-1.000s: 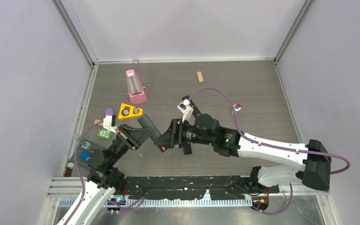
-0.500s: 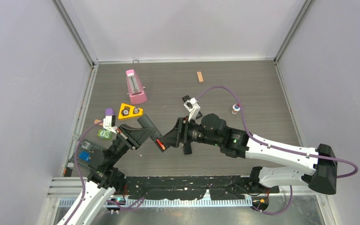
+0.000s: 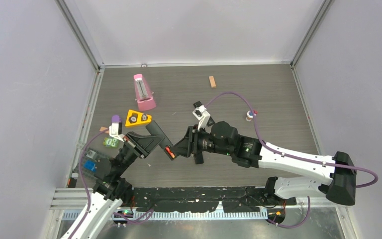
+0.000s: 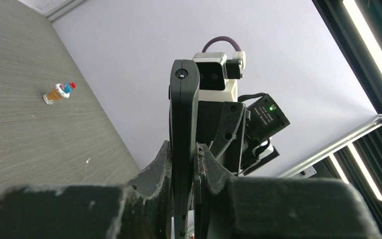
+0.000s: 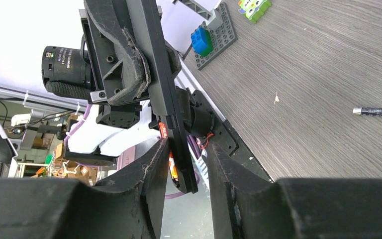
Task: Load the batteries into the remote control
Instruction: Load the battery into the remote control.
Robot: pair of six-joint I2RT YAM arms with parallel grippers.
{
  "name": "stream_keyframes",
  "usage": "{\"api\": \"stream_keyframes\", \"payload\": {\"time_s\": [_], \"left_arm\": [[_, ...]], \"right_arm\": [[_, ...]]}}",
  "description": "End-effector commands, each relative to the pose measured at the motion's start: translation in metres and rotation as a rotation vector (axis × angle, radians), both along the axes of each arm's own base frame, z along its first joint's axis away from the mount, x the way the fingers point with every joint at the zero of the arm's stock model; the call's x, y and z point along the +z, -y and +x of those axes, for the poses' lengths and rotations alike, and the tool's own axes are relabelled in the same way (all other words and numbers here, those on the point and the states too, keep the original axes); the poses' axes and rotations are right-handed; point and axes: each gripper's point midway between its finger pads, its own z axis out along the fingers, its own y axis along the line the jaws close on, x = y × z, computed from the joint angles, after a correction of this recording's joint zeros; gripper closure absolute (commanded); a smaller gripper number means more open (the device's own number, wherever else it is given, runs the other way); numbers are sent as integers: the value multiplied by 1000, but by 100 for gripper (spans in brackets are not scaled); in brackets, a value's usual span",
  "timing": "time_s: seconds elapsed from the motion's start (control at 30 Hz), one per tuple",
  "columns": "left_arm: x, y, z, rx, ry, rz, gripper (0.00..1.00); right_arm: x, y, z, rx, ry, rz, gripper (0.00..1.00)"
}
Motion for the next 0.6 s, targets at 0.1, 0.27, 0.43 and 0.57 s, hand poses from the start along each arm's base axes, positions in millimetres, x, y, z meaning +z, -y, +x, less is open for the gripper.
{"api": "stream_keyframes", "payload": {"time_s": [0.1,0.27,0.43,0.57], "left_arm": [[22,-8,-5,19,67,-82,100],[22,-8,-4,21,65,-85,100],[18,-8,-3,27,58,-78,100],[7,-8,2,54,39,-36,100]], "right_arm": [[-9,-11,-4,24,11,-32,66],[-14,-13,-4,22,3,-42,77],[-9,-11,-2,7,6,-38,74],[1,-7,0,-18,7,-17,61]]}}
